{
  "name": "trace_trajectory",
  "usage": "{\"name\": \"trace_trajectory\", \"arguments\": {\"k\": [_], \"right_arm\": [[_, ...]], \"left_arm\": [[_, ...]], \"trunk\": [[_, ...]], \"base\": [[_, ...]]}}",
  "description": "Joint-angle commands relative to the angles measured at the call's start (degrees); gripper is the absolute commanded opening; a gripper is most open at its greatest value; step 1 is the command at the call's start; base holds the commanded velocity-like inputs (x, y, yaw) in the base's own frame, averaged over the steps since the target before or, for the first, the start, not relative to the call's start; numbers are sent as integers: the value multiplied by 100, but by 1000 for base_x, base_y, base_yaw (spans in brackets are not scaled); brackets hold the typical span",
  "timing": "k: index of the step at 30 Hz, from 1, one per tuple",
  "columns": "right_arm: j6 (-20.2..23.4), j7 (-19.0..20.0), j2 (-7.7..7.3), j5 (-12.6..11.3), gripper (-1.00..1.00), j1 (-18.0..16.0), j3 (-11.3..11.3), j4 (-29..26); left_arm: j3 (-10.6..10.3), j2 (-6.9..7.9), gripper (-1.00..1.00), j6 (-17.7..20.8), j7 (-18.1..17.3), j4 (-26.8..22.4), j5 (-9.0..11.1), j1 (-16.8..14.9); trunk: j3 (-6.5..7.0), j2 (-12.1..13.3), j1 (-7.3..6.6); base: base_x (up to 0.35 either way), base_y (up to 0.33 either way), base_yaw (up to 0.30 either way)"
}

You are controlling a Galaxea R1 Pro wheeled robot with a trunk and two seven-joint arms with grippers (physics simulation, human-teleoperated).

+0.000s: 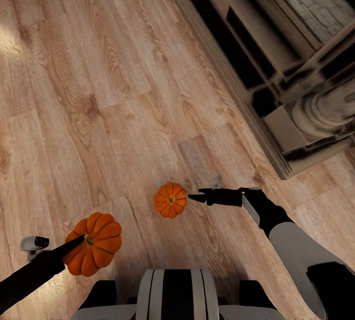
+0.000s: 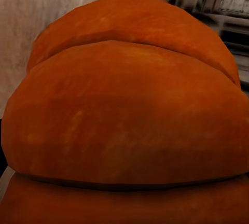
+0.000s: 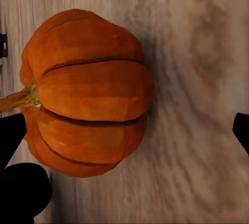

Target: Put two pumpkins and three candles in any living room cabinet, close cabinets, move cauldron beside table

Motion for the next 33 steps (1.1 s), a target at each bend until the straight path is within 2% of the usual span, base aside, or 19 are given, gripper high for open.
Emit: {"name": "trace_trajectory", "arguments": {"k": [1, 10, 21, 33], "right_arm": [[52, -7, -9, -61, 100, -3, 32, -6], [50, -14, -3, -65, 100, -5, 7, -47], [48, -15, -2, -70, 100, -5, -9, -60], [61, -32, 6, -56, 100, -4, 3, -52]], "left_arm": [[2, 0, -100, 43, -7, 0, 18, -2], [-13, -30, -100, 10, -2, 39, 3, -2], [4, -36, -100, -287, 37, 142, -13, -2], [49, -20, -100, -229, 28, 230, 42, -2]], "trunk": [[-25, -2, 1], [-25, -2, 1], [-25, -2, 1], [-47, -4, 4]], "base": [[0, 0, 141], [0, 0, 155], [78, 17, 11], [6, 2, 0]]}}
